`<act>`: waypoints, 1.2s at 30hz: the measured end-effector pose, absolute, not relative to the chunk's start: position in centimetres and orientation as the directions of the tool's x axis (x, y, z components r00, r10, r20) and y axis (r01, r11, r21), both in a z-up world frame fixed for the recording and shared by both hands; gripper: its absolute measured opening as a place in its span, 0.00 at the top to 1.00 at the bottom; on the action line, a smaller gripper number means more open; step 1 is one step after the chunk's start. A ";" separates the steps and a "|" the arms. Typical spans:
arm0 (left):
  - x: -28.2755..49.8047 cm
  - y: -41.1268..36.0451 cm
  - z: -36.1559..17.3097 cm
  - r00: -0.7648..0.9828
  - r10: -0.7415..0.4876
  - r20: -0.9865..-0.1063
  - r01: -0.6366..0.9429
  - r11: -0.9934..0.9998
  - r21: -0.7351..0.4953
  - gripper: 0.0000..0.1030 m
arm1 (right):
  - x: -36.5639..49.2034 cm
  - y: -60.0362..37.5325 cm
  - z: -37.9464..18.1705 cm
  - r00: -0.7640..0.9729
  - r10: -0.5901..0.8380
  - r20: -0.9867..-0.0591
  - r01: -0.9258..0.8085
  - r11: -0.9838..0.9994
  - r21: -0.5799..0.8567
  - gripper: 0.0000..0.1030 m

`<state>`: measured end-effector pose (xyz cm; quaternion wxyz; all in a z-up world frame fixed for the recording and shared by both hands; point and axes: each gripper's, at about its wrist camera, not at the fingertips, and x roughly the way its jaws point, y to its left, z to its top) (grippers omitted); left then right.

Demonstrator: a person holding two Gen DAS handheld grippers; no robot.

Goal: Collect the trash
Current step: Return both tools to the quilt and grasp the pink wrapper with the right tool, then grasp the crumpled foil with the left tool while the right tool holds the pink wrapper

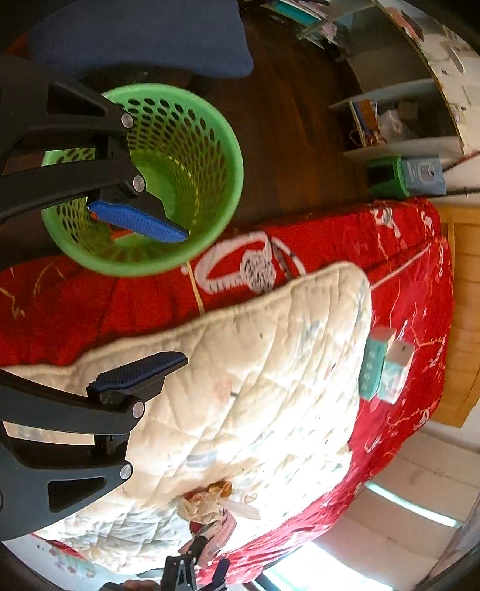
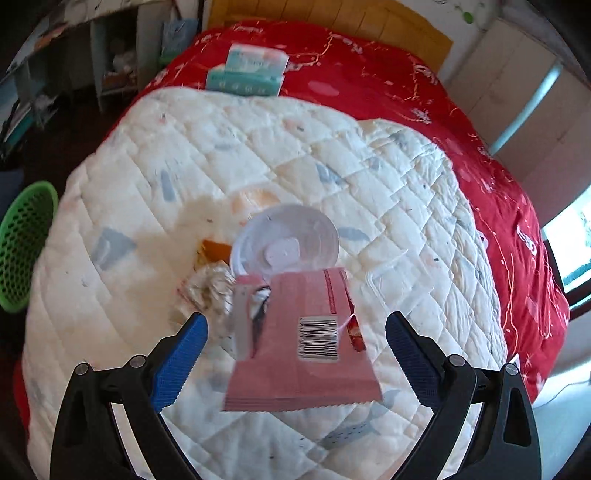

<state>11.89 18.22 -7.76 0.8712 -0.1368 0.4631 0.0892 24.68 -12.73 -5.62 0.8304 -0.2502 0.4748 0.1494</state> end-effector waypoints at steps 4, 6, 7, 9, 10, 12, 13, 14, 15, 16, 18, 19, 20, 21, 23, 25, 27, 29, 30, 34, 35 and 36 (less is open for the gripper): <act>13.4 16.0 -7.8 0.552 0.009 -0.834 -0.255 0.954 -0.159 0.40 | 25.7 -13.3 -6.6 0.457 0.023 -0.889 -0.513 0.823 -0.243 0.09; 14.3 14.5 -7.7 0.552 -0.005 -0.834 -0.231 0.960 -0.159 0.40 | 25.9 -13.4 -7.0 0.431 0.040 -0.901 -0.525 0.824 -0.214 0.10; 14.7 13.8 -7.6 0.553 -0.011 -0.833 -0.217 0.964 -0.156 0.40 | 26.0 -13.4 -7.1 0.430 0.036 -0.902 -0.526 0.822 -0.218 0.16; 15.3 12.2 -7.5 0.556 -0.026 -0.831 -0.189 0.969 -0.157 0.40 | 25.9 -13.5 -7.4 0.419 0.027 -0.908 -0.533 0.817 -0.222 0.30; 15.7 11.3 -7.4 0.557 -0.040 -0.829 -0.170 0.972 -0.161 0.40 | 25.9 -13.6 -7.5 0.419 0.027 -0.908 -0.530 0.819 -0.220 0.31; 16.4 9.6 -7.3 0.561 -0.063 -0.826 -0.130 0.978 -0.162 0.40 | 25.6 -14.0 -7.3 0.421 0.039 -0.906 -0.530 0.822 -0.210 0.33; 16.6 8.8 -7.2 0.564 -0.074 -0.823 -0.108 0.981 -0.162 0.40 | 25.4 -14.2 -7.1 0.428 0.046 -0.903 -0.525 0.826 -0.206 0.33; 16.9 7.9 -7.2 0.567 -0.087 -0.819 -0.086 0.983 -0.164 0.40 | 25.2 -14.5 -6.7 0.440 0.059 -0.896 -0.516 0.833 -0.198 0.33; 17.2 6.9 -7.1 0.571 -0.105 -0.814 -0.061 0.984 -0.170 0.40 | 24.9 -14.9 -6.3 0.447 0.075 -0.891 -0.509 0.841 -0.185 0.34; 17.5 6.0 -7.0 0.574 -0.125 -0.809 -0.038 0.983 -0.178 0.40 | 24.7 -15.2 -5.8 0.457 0.088 -0.885 -0.502 0.847 -0.175 0.34; 18.0 4.2 -7.1 0.574 -0.167 -0.801 0.011 0.980 -0.197 0.40 | 24.3 -16.1 -4.8 0.476 0.118 -0.871 -0.485 0.862 -0.148 0.34; 18.5 3.3 -7.1 0.572 -0.187 -0.799 0.036 0.979 -0.203 0.40 | 24.1 -16.6 -4.3 0.484 0.135 -0.864 -0.474 0.871 -0.129 0.34; 18.7 2.3 -7.2 0.569 -0.202 -0.797 0.060 0.977 -0.205 0.40 | 23.8 -16.9 -3.8 0.491 0.147 -0.859 -0.466 0.877 -0.116 0.34; 19.2 1.2 -7.3 0.565 -0.216 -0.797 0.084 0.975 -0.204 0.40 | 23.6 -17.4 -3.4 0.498 0.160 -0.852 -0.459 0.883 -0.102 0.34; 19.7 -0.6 -7.5 0.555 -0.246 -0.794 0.130 0.969 -0.209 0.40 | 22.8 -18.4 -2.6 0.510 0.188 -0.839 -0.445 0.893 -0.070 0.34; 20.3 -2.3 -7.9 0.546 -0.266 -0.794 0.165 0.964 -0.209 0.40 | 22.0 -19.4 -2.1 0.521 0.204 -0.829 -0.431 0.901 -0.049 0.34; 20.8 -3.7 -8.2 0.539 -0.285 -0.793 0.195 0.958 -0.212 0.41 | 21.4 -20.1 -1.9 0.528 0.210 -0.823 -0.423 0.905 -0.040 0.34; 21.6 -4.8 -8.5 0.532 -0.289 -0.796 0.207 0.956 -0.208 0.41 | 20.7 -21.0 -1.7 0.536 0.215 -0.816 -0.413 0.910 -0.031 0.34; 22.0 -5.2 -8.7 0.527 -0.296 -0.797 0.212 0.953 -0.214 0.41 | 20.4 -21.4 -1.7 0.539 0.217 -0.814 -0.408 0.913 -0.026 0.34; 23.4 -6.5 -9.7 0.503 -0.300 -0.810 0.210 0.952 -0.223 0.41 | 19.6 -22.9 -1.7 0.547 0.231 -0.804 -0.379 0.925 0.008 0.34; 23.8 -6.7 -10.0 0.495 -0.301 -0.815 0.208 0.952 -0.226 0.41 | 19.5 -23.3 -1.8 0.548 0.234 -0.803 -0.374 0.927 0.016 0.34; 24.1 -7.1 -10.3 0.489 -0.299 -0.820 0.207 0.952 -0.223 0.41 | 19.4 -23.5 -1.9 0.548 0.237 -0.802 -0.366 0.930 0.025 0.34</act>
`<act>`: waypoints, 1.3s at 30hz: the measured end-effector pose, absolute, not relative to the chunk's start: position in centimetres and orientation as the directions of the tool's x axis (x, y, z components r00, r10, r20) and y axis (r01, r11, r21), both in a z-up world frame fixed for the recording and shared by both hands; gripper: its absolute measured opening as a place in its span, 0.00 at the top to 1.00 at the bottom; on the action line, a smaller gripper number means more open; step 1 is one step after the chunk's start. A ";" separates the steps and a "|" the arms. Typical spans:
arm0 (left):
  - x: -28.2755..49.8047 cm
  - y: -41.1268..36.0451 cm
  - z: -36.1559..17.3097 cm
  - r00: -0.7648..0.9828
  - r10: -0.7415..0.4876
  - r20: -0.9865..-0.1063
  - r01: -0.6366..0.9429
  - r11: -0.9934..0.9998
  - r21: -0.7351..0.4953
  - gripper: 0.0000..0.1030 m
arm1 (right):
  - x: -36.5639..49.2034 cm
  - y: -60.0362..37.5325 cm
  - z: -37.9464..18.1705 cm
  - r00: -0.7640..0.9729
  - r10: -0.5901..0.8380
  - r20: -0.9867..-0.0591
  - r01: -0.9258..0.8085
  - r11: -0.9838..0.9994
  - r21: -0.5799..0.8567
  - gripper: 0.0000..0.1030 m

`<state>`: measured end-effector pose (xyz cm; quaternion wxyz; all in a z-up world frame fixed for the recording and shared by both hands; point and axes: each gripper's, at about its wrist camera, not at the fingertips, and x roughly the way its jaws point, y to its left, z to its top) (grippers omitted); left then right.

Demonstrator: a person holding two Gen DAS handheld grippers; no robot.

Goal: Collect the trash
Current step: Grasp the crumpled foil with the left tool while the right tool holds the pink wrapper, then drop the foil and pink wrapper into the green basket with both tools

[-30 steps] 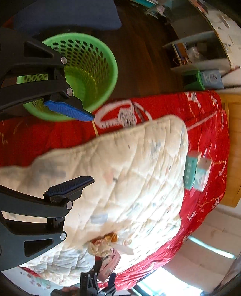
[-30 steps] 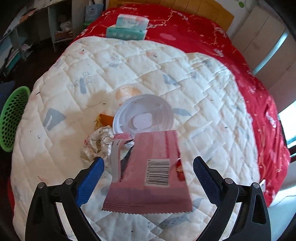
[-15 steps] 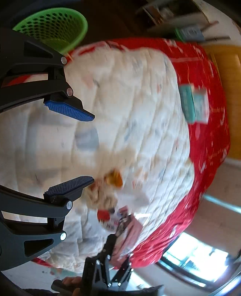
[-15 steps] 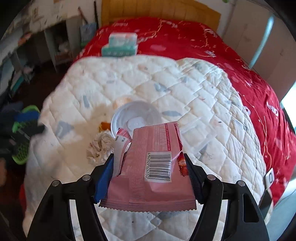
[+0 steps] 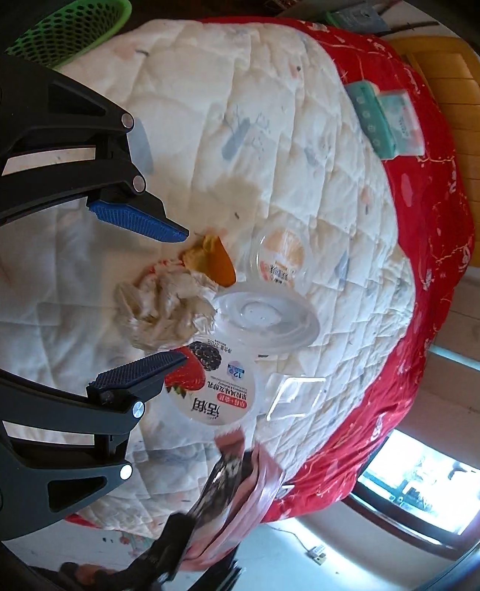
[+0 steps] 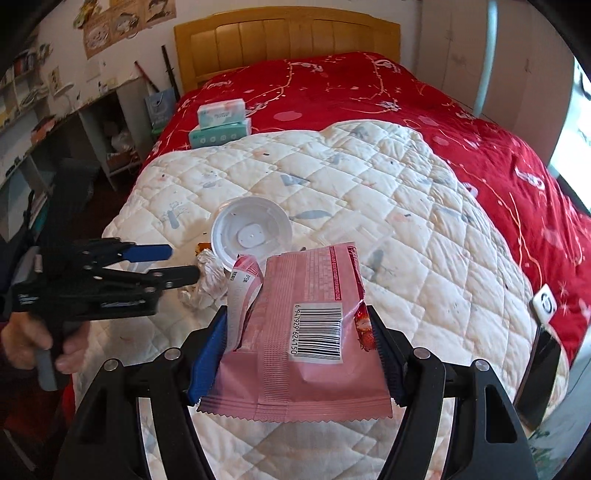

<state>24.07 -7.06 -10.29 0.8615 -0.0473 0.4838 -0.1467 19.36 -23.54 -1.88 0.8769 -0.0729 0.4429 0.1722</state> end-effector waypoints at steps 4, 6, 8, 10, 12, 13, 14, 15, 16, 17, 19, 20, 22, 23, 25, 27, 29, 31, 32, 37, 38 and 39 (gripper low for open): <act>25.0 -7.8 -11.3 0.469 -0.294 -0.833 0.207 0.953 -0.221 0.42 | 18.8 -24.2 -2.0 0.551 0.248 -0.797 -0.353 0.935 0.047 0.34; 25.2 -7.8 -11.5 0.462 -0.313 -0.830 0.213 0.947 -0.239 0.56 | 18.3 -24.3 -2.0 0.555 0.249 -0.794 -0.349 0.936 0.049 0.34; 25.1 -7.8 -11.5 0.461 -0.327 -0.825 0.215 0.943 -0.254 0.64 | 18.0 -24.5 -2.0 0.558 0.250 -0.791 -0.346 0.937 0.052 0.34; 24.5 -7.7 -11.2 0.473 -0.330 -0.817 0.223 0.942 -0.252 0.67 | 17.5 -24.4 -1.8 0.560 0.257 -0.787 -0.342 0.938 0.062 0.34; 23.9 -7.3 -10.6 0.480 -0.343 -0.807 0.225 0.938 -0.265 0.68 | 17.2 -24.4 -1.6 0.564 0.265 -0.782 -0.340 0.938 0.072 0.34; 23.5 -7.1 -10.3 0.487 -0.351 -0.800 0.228 0.935 -0.272 0.68 | 16.8 -24.3 -1.4 0.570 0.270 -0.776 -0.339 0.937 0.077 0.34; 22.8 -6.7 -9.7 0.500 -0.360 -0.788 0.232 0.932 -0.278 0.68 | 16.5 -24.1 -1.3 0.574 0.273 -0.772 -0.340 0.937 0.078 0.34; 22.4 -6.3 -9.2 0.508 -0.363 -0.781 0.234 0.931 -0.281 0.68 | 16.1 -23.9 -1.1 0.579 0.276 -0.767 -0.340 0.937 0.079 0.34; 21.8 -5.9 -8.7 0.516 -0.368 -0.773 0.233 0.929 -0.287 0.68 | 15.8 -23.7 -0.9 0.582 0.281 -0.763 -0.341 0.936 0.084 0.34; 21.1 -5.2 -8.0 0.528 -0.382 -0.758 0.233 0.924 -0.303 0.68 | 15.6 -23.4 -0.8 0.581 0.289 -0.761 -0.346 0.934 0.091 0.34; 19.8 -3.9 -6.9 0.552 -0.383 -0.740 0.228 0.924 -0.308 0.68 | 14.9 -22.7 -0.6 0.580 0.302 -0.757 -0.355 0.929 0.099 0.34; 19.1 -3.2 -6.4 0.566 -0.381 -0.731 0.220 0.924 -0.311 0.68 | 14.7 -22.3 -0.5 0.580 0.306 -0.755 -0.359 0.928 0.101 0.34; 17.7 -1.3 -5.3 0.590 -0.386 -0.709 0.209 0.921 -0.328 0.68 | 14.1 -21.3 -0.3 0.576 0.328 -0.749 -0.375 0.920 0.115 0.34; 16.9 -0.3 -4.8 0.605 -0.369 -0.705 0.196 0.928 -0.318 0.68 | 13.8 -20.8 -0.2 0.575 0.334 -0.747 -0.379 0.918 0.118 0.34; 15.4 1.8 -4.0 0.630 -0.347 -0.695 0.171 0.935 -0.312 0.68 | 13.3 -19.3 0.0 0.569 0.353 -0.743 -0.399 0.908 0.126 0.34; 13.9 4.2 -3.6 0.650 -0.302 -0.697 0.132 0.949 -0.288 0.68 | 12.8 -18.1 0.1 0.565 0.367 -0.739 -0.416 0.900 0.129 0.34; 12.7 6.6 -3.4 0.664 -0.258 -0.701 0.091 0.959 -0.267 0.68 | 12.2 -16.4 0.2 0.556 0.385 -0.737 -0.439 0.888 0.133 0.34; 11.3 9.4 -3.6 0.669 -0.205 -0.714 0.034 0.969 -0.246 0.68 | 11.8 -14.8 0.2 0.544 0.403 -0.736 -0.461 0.876 0.140 0.34; 10.9 10.5 -3.8 0.671 -0.188 -0.717 0.014 0.970 -0.241 0.68 | 11.5 -13.7 0.2 0.538 0.413 -0.735 -0.474 0.869 0.141 0.34; 8.1 17.2 -5.5 0.648 -0.076 -0.758 -0.123 0.972 -0.202 0.68 | 10.7 -8.5 -0.3 0.496 0.456 -0.739 -0.526 0.835 0.162 0.34; 7.7 18.2 -5.9 0.639 -0.064 -0.766 -0.146 0.968 -0.202 0.68 | 10.6 -7.8 -0.3 0.490 0.462 -0.739 -0.534 0.829 0.164 0.34; 7.2 19.7 -6.4 0.628 -0.055 -0.776 -0.171 0.963 -0.207 0.67 | 10.4 -6.5 -0.4 0.481 0.471 -0.739 -0.548 0.820 0.166 0.33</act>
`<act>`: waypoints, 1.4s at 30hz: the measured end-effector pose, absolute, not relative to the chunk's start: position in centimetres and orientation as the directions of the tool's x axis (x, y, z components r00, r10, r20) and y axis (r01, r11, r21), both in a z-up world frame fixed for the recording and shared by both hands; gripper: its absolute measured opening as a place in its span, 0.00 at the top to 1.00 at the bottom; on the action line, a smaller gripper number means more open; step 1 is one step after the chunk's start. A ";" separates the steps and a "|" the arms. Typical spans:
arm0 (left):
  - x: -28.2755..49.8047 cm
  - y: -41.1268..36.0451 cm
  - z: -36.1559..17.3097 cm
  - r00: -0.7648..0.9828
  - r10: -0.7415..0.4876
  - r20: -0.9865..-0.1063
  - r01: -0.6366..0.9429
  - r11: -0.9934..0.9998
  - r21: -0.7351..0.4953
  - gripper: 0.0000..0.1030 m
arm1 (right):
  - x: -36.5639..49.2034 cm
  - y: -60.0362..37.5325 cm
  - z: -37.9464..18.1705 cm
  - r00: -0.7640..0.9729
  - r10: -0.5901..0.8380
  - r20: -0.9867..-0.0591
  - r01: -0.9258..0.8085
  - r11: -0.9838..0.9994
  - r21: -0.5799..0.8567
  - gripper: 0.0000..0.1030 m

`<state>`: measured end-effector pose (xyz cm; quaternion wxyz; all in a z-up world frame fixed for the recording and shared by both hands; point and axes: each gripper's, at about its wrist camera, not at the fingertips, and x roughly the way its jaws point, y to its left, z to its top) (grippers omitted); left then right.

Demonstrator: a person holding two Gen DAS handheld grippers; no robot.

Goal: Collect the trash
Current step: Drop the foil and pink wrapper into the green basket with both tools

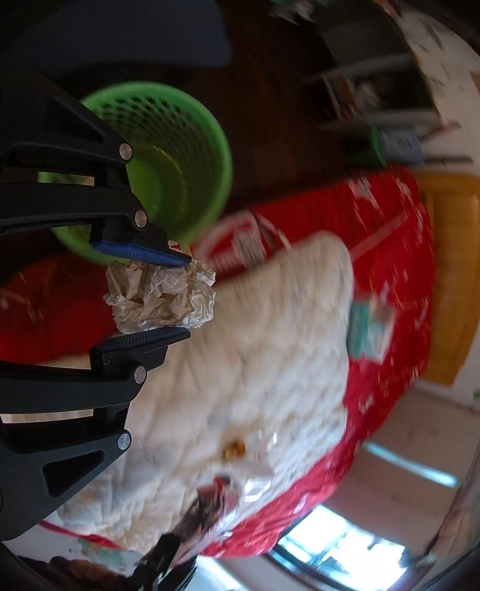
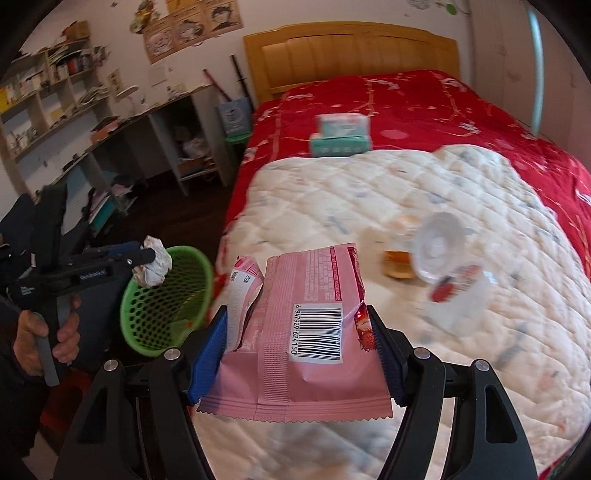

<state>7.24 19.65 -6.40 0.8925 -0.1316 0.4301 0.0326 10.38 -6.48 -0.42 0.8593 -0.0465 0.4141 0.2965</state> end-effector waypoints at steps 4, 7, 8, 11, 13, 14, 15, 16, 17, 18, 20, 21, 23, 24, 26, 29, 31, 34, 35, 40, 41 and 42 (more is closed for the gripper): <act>5.7 23.9 -8.2 0.594 0.001 -0.804 -0.257 0.948 -0.189 0.64 | 9.9 -2.5 -1.1 0.449 0.487 -0.750 -0.588 0.792 0.163 0.33; 5.1 26.3 -9.3 0.574 0.021 -0.819 -0.303 0.934 -0.188 0.58 | 10.0 0.3 -1.9 0.419 0.498 -0.759 -0.605 0.776 0.176 0.33; 4.9 27.2 -9.7 0.569 0.029 -0.822 -0.320 0.928 -0.189 0.58 | 10.1 1.0 -2.1 0.409 0.503 -0.762 -0.609 0.772 0.183 0.33; 4.4 28.7 -10.4 0.557 0.036 -0.830 -0.358 0.912 -0.200 0.47 | 10.3 3.4 -3.0 0.378 0.516 -0.769 -0.623 0.756 0.201 0.33; 3.7 29.9 -10.8 0.556 0.045 -0.830 -0.379 0.903 -0.205 0.47 | 10.6 5.2 -3.6 0.351 0.527 -0.774 -0.632 0.743 0.219 0.33; 3.4 30.2 -10.9 0.555 0.046 -0.830 -0.385 0.899 -0.208 0.45 | 10.7 5.9 -3.9 0.344 0.529 -0.776 -0.635 0.740 0.223 0.33; 3.2 30.6 -11.0 0.553 0.047 -0.832 -0.394 0.895 -0.211 0.43 | 10.7 6.6 -4.1 0.338 0.530 -0.778 -0.639 0.736 0.224 0.33; 2.9 31.0 -11.0 0.553 0.053 -0.832 -0.402 0.891 -0.210 0.43 | 10.8 7.5 -4.4 0.327 0.532 -0.781 -0.644 0.730 0.228 0.33; 2.7 31.4 -11.0 0.554 0.059 -0.830 -0.408 0.888 -0.210 0.43 | 10.8 8.4 -4.7 0.316 0.535 -0.783 -0.649 0.725 0.233 0.33; 2.3 31.7 -10.9 0.557 0.063 -0.828 -0.415 0.885 -0.212 0.43 | 10.9 9.2 -5.0 0.308 0.537 -0.786 -0.652 0.721 0.237 0.33; 1.9 32.2 -10.9 0.561 0.066 -0.825 -0.427 0.877 -0.220 0.43 | 11.0 10.9 -5.6 0.287 0.539 -0.792 -0.658 0.712 0.246 0.32; 1.7 32.6 -10.8 0.564 0.067 -0.823 -0.433 0.872 -0.227 0.43 | 11.1 11.5 -5.9 0.281 0.540 -0.794 -0.660 0.709 0.249 0.32; 1.4 33.0 -10.7 0.569 0.071 -0.820 -0.442 0.866 -0.232 0.43 | 11.0 13.2 -6.6 0.263 0.542 -0.798 -0.662 0.703 0.259 0.32; 1.1 33.3 -10.6 0.572 0.073 -0.817 -0.446 0.864 -0.235 0.43 | 11.0 13.7 -6.9 0.254 0.545 -0.799 -0.662 0.700 0.268 0.32; 0.9 33.6 -10.6 0.574 0.076 -0.815 -0.454 0.858 -0.240 0.43 | 11.2 15.1 -7.6 0.234 0.554 -0.799 -0.656 0.697 0.291 0.32; 0.7 33.9 -10.6 0.576 0.078 -0.814 -0.461 0.853 -0.245 0.43 | 11.2 16.8 -8.8 0.205 0.561 -0.802 -0.649 0.691 0.318 0.32; 0.6 34.0 -10.7 0.574 0.077 -0.815 -0.463 0.852 -0.245 0.43 | 11.2 17.4 -9.3 0.189 0.573 -0.798 -0.642 0.687 0.341 0.28; 0.6 34.0 -10.8 0.572 0.075 -0.817 -0.465 0.850 -0.247 0.43 | 11.1 17.4 -9.4 0.186 0.575 -0.797 -0.635 0.690 0.349 0.26; 0.7 34.0 -10.8 0.573 0.074 -0.816 -0.466 0.849 -0.249 0.42 | 11.0 17.3 -9.3 0.184 0.578 -0.795 -0.635 0.688 0.352 0.25; 1.0 33.4 -10.5 0.574 0.076 -0.815 -0.460 0.854 -0.244 0.40 | 11.1 15.5 -8.4 0.214 0.584 -0.783 -0.627 0.697 0.348 0.19; 1.1 33.2 -10.4 0.575 0.080 -0.815 -0.457 0.857 -0.238 0.40 | 11.2 14.9 -8.1 0.222 0.582 -0.782 -0.623 0.702 0.345 0.19; 1.3 32.9 -10.3 0.576 0.079 -0.813 -0.450 0.862 -0.235 0.39 | 11.3 14.2 -7.9 0.229 0.582 -0.780 -0.620 0.705 0.343 0.19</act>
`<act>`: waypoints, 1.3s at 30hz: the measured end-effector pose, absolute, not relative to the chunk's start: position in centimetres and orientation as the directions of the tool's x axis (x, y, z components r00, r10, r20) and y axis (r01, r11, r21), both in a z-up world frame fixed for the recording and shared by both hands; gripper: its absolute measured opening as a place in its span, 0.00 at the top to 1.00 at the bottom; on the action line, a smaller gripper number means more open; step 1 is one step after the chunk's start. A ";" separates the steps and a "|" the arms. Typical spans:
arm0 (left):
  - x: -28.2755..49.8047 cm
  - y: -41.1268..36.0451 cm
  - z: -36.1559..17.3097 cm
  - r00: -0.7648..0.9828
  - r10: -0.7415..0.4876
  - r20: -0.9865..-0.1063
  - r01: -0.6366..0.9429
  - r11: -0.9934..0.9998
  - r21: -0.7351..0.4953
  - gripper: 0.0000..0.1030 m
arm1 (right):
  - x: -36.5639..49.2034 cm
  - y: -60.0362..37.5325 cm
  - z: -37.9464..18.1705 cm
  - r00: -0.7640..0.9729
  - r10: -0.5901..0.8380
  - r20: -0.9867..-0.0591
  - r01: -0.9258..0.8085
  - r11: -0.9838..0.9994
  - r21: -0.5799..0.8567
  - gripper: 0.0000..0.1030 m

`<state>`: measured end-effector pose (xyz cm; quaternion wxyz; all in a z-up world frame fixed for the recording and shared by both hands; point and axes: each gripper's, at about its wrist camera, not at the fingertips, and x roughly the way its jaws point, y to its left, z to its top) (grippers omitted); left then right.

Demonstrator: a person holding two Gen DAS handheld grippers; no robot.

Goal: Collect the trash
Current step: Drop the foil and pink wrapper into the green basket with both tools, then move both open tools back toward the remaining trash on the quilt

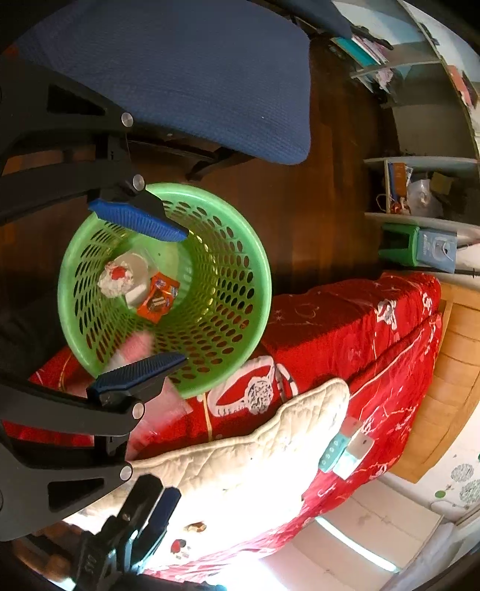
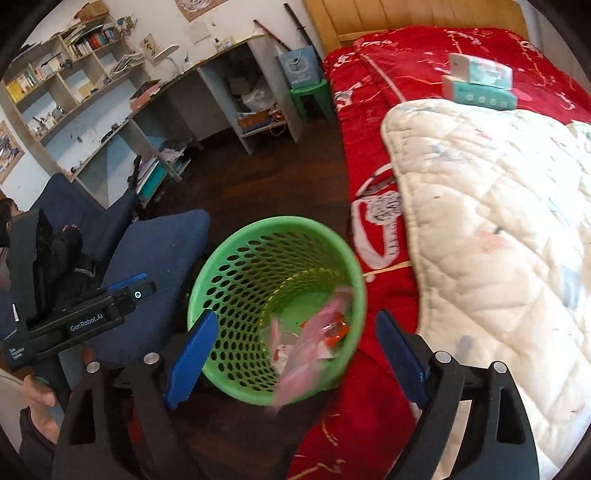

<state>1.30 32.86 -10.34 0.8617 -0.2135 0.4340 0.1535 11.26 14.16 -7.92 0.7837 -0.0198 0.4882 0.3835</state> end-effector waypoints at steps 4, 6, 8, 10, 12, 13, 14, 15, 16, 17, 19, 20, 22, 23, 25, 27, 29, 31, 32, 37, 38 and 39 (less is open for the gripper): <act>2.1 31.4 -10.0 0.580 0.067 -0.812 -0.420 0.878 -0.228 0.39 | 11.3 12.0 -7.2 0.258 0.575 -0.777 -0.606 0.722 0.333 0.18; 2.5 30.6 -9.8 0.582 0.059 -0.811 -0.407 0.885 -0.228 0.39 | 11.5 10.5 -6.8 0.275 0.568 -0.775 -0.594 0.735 0.328 0.17; 2.9 29.7 -9.7 0.584 0.050 -0.810 -0.390 0.893 -0.226 0.39 | 11.7 8.8 -6.5 0.303 0.552 -0.777 -0.582 0.753 0.307 0.17; 3.4 28.6 -9.5 0.589 0.037 -0.808 -0.368 0.902 -0.227 0.39 | 11.7 7.0 -6.1 0.335 0.529 -0.779 -0.570 0.773 0.279 0.17; 4.0 27.5 -9.2 0.592 0.029 -0.806 -0.349 0.910 -0.223 0.39 | 11.9 5.6 -6.0 0.357 0.514 -0.780 -0.556 0.788 0.264 0.17; 4.3 27.0 -9.1 0.594 0.023 -0.804 -0.338 0.914 -0.224 0.39 | 11.9 4.4 -5.7 0.376 0.500 -0.780 -0.544 0.801 0.251 0.17; 4.6 26.4 -9.0 0.597 0.015 -0.802 -0.326 0.918 -0.225 0.39 | 12.1 3.6 -5.6 0.389 0.488 -0.781 -0.535 0.810 0.240 0.17; 4.9 25.8 -8.8 0.600 0.009 -0.800 -0.314 0.923 -0.224 0.39 | 12.2 2.9 -5.5 0.401 0.478 -0.781 -0.527 0.818 0.230 0.17; 5.2 25.2 -8.7 0.601 0.005 -0.799 -0.303 0.927 -0.222 0.39 | 12.3 1.6 -5.2 0.421 0.462 -0.781 -0.508 0.833 0.219 0.16; 5.6 24.5 -8.6 0.603 -0.003 -0.797 -0.287 0.932 -0.221 0.39 | 12.5 0.7 -5.2 0.429 0.456 -0.780 -0.497 0.840 0.218 0.16; 6.2 23.3 -8.2 0.606 -0.015 -0.796 -0.264 0.939 -0.219 0.39 | 12.9 -1.7 -4.8 0.454 0.434 -0.778 -0.460 0.862 0.212 0.16; 6.7 22.5 -8.0 0.607 -0.022 -0.794 -0.248 0.944 -0.216 0.39 | 13.1 -2.5 -4.7 0.465 0.422 -0.778 -0.446 0.871 0.205 0.16; 7.4 21.2 -7.7 0.609 -0.032 -0.793 -0.225 0.951 -0.212 0.39 | 13.5 -5.1 -4.6 0.493 0.387 -0.779 -0.403 0.895 0.190 0.16; 7.9 20.6 -7.6 0.610 -0.037 -0.791 -0.213 0.955 -0.209 0.39 | 13.8 -6.3 -4.5 0.505 0.370 -0.780 -0.381 0.906 0.183 0.16; 8.7 19.2 -7.3 0.613 -0.048 -0.789 -0.187 0.961 -0.204 0.39 | 14.4 -8.7 -4.4 0.525 0.341 -0.780 -0.340 0.924 0.175 0.16; 9.7 17.7 -7.0 0.613 -0.061 -0.788 -0.161 0.966 -0.201 0.39 | 15.1 -11.6 -4.3 0.546 0.304 -0.781 -0.288 0.943 0.167 0.16; 10.5 16.3 -6.7 0.614 -0.071 -0.786 -0.137 0.971 -0.195 0.39 | 15.8 -13.7 -4.3 0.557 0.276 -0.784 -0.249 0.955 0.160 0.16; 11.6 14.6 -6.6 0.614 -0.080 -0.785 -0.110 0.977 -0.185 0.39 | 16.5 -15.5 -4.3 0.564 0.248 -0.787 -0.215 0.965 0.149 0.16; 12.2 13.6 -6.5 0.613 -0.086 -0.785 -0.093 0.979 -0.181 0.39 | 16.8 -16.4 -4.4 0.566 0.236 -0.790 -0.199 0.969 0.146 0.16; 14.7 9.7 -6.4 0.607 -0.117 -0.786 -0.032 0.985 -0.171 0.39 | 18.4 -19.3 -5.2 0.559 0.215 -0.801 -0.152 0.976 0.155 0.16; 15.3 8.9 -6.4 0.604 -0.127 -0.787 -0.018 0.985 -0.172 0.39 | 18.6 -19.6 -5.3 0.561 0.207 -0.802 -0.143 0.978 0.153 0.16; 15.8 8.0 -6.5 0.600 -0.134 -0.788 -0.006 0.985 -0.171 0.39 | 18.8 -20.1 -5.5 0.558 0.212 -0.802 -0.137 0.977 0.163 0.16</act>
